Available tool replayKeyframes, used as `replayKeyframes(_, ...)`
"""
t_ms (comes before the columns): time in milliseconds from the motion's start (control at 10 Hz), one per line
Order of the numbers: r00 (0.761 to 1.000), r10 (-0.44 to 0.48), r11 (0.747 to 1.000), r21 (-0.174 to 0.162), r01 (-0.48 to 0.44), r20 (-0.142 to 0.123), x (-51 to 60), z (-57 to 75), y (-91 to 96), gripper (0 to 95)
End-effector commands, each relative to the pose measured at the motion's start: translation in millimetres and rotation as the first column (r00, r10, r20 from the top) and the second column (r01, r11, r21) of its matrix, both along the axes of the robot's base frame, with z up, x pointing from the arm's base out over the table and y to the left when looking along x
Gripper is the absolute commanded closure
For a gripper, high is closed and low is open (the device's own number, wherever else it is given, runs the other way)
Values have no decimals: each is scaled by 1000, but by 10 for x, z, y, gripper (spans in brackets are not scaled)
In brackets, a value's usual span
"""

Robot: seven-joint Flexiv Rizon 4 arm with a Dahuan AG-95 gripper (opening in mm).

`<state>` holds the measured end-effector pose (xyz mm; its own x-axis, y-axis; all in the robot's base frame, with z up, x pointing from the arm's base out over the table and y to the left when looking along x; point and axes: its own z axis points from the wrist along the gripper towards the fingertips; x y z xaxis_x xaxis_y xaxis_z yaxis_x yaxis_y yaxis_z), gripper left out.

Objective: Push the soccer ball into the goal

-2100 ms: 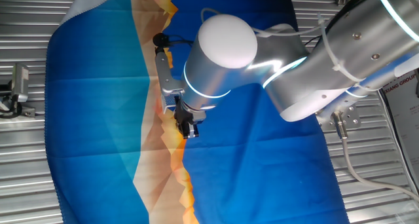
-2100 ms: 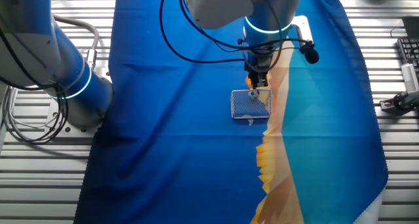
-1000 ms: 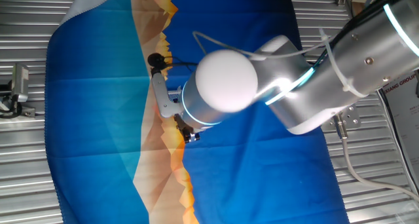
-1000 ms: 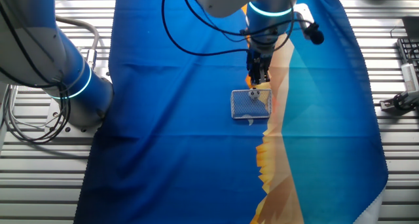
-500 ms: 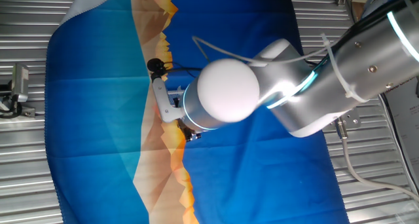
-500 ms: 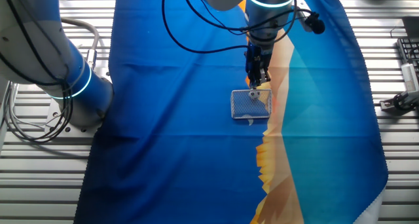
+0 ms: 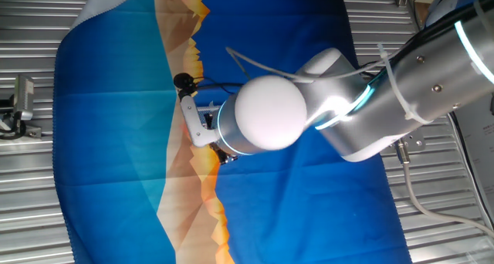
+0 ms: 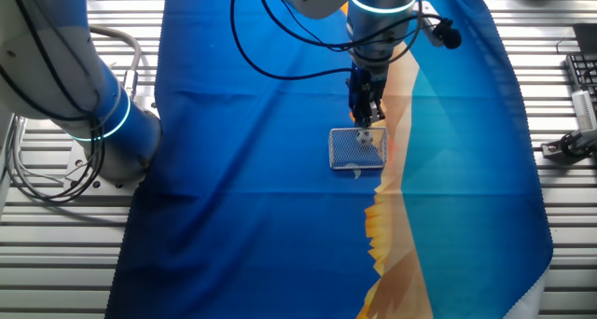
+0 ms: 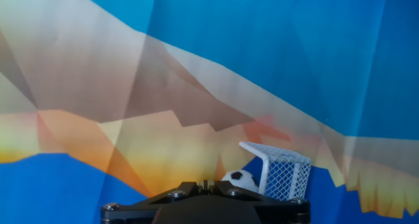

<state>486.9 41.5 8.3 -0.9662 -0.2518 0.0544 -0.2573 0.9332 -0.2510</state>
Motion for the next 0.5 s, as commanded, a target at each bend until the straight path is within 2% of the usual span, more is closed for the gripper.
replayKeyframes(100, 1000, 9, 1000, -19, -9, -8, -1, 13, -4, 950)
replayKeyframes(300, 999, 45, 997, -68, -46, -13, 16, 22, -3, 950)
replayKeyframes(500, 999, 48, 997, -64, -49, -15, 36, 35, 0, 950)
